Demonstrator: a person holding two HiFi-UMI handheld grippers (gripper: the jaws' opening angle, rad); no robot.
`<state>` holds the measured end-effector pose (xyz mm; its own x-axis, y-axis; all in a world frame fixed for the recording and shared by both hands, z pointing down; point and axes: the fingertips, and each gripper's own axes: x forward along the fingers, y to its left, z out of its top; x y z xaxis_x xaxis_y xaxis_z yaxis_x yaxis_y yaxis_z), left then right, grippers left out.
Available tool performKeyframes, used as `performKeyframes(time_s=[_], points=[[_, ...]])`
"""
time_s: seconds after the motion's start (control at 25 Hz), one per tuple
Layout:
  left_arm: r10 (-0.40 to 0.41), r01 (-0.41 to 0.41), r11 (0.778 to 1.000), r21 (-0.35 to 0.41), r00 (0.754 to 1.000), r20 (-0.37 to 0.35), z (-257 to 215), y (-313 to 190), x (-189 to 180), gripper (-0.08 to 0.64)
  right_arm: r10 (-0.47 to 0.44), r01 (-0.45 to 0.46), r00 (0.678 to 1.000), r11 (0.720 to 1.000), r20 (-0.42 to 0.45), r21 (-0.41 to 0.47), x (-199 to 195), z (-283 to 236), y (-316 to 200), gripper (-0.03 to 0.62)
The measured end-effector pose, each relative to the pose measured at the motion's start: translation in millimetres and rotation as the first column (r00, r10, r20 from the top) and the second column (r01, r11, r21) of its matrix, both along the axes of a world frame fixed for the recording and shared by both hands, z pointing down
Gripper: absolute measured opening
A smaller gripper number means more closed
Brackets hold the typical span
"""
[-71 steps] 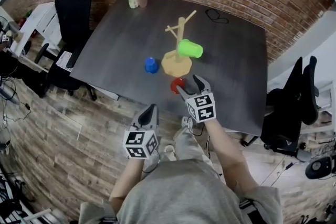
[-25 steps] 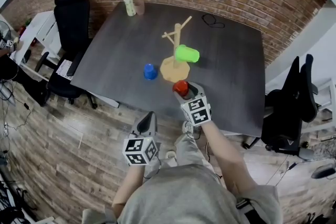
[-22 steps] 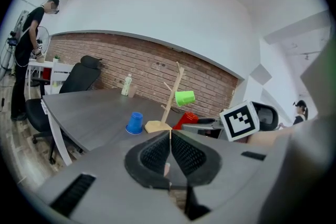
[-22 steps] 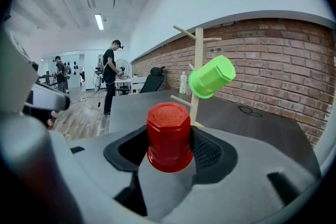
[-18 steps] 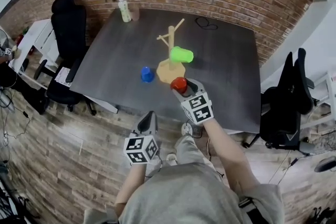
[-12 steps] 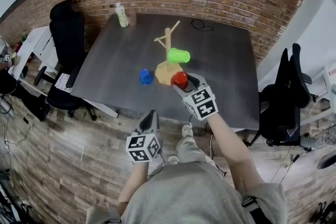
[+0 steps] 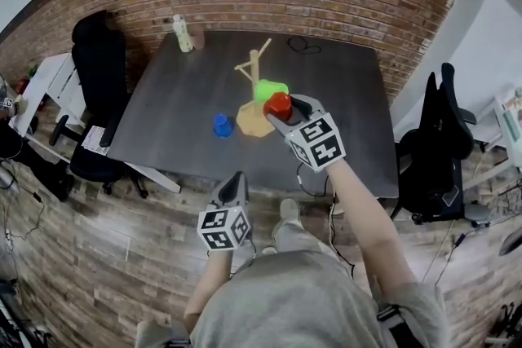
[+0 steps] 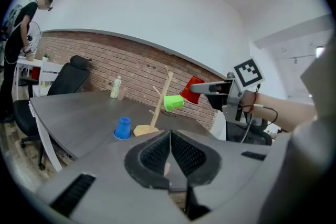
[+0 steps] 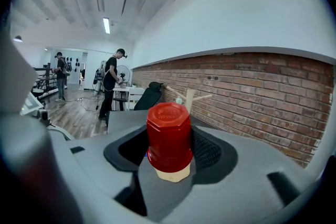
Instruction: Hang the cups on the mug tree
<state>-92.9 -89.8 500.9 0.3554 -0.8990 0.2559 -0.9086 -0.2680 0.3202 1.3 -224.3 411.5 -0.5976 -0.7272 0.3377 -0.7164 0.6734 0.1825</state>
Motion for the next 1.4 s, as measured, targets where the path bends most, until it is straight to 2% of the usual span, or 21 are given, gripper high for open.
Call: performKeyframes(time_s=[0.36,0.8,1.4], points=[[0.01,-0.01,1.0,0.003,1.0,-0.002,0,-7,2,0.011,0.017,-0.018,1.0,0.999,0.014,0.032,8,-32,-28,0.247],[-0.014,0.014,1.0,-0.001,1.0,-0.001,2,-26,-1,0.011,0.028,-0.027,1.0,0.997,-0.009,0.071,14,-65,-83,0.249],[-0.061,0.061,0.998,-0.01,0.998,-0.002,6,-58,-6,0.011,0.028,-0.029,1.0,0.996,0.014,0.089,6,-84,-143,0.25]])
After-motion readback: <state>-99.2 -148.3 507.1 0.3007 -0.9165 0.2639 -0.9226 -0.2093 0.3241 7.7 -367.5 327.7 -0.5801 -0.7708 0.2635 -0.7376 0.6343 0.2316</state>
